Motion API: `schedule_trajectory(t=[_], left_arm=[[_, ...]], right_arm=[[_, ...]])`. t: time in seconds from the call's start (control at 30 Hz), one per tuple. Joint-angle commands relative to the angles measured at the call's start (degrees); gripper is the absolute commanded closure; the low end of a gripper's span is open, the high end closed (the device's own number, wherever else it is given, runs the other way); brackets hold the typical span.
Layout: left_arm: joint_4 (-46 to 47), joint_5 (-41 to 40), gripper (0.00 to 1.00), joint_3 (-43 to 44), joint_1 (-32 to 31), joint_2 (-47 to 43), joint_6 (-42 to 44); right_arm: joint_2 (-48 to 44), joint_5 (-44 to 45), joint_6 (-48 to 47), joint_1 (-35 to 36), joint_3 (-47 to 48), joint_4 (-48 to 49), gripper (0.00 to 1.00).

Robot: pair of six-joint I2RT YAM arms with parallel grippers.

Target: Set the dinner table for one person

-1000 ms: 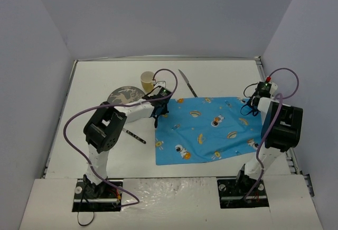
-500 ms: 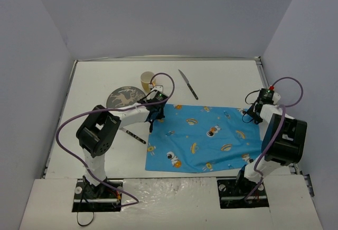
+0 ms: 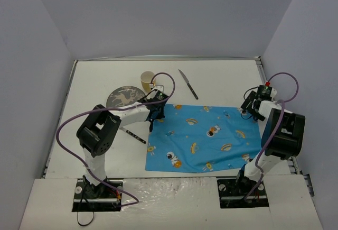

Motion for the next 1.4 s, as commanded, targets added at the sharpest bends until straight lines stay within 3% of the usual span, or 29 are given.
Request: schedule_trajectory(t=[0.0,0.23,0.37,0.47,0.77,1.0,1.23,1.37], left_arm=[[-5.9,0.8,1.0,0.0,0.3,1.1,1.3],[-5.7,0.8,1.0,-0.3,0.3,1.0,1.2],[-5.7,0.8,1.0,-0.5,0.4,1.0,1.2],[-5.6,1.0,1.0,-0.6,0.4,1.1,1.1],[-5.3,0.8,1.0,-0.8,0.9,0.8,1.1],[-4.1,0.2,1.0,-1.7,0.8,-3.8,2.4],[-0.8,-2.9,1.0,-5.5,0.4,-18.0,4.4],[1.4,-6.5,1.0,-7.4,-1.8,-27.0,6.9]], right_arm=[[2.3,0.7,-0.2,1.0,0.8,-1.0,0.25],[4.6,5.1,-0.1,2.6,1.5,-2.4,0.23],[6.2,4.6,-0.2,2.8,2.1,-3.0,0.28],[7.7,3.3,-0.2,3.0,2.2,-2.9,0.39],[8.8,1.9,-1.5,3.2,3.3,-2.4,0.98],[-0.4,2.9,-1.5,4.3,3.5,-2.1,1.0],[-19.3,7.5,-0.5,4.6,2.7,-2.1,1.0],[-25.5,8.4,-0.7,4.5,2.3,-2.1,1.0]])
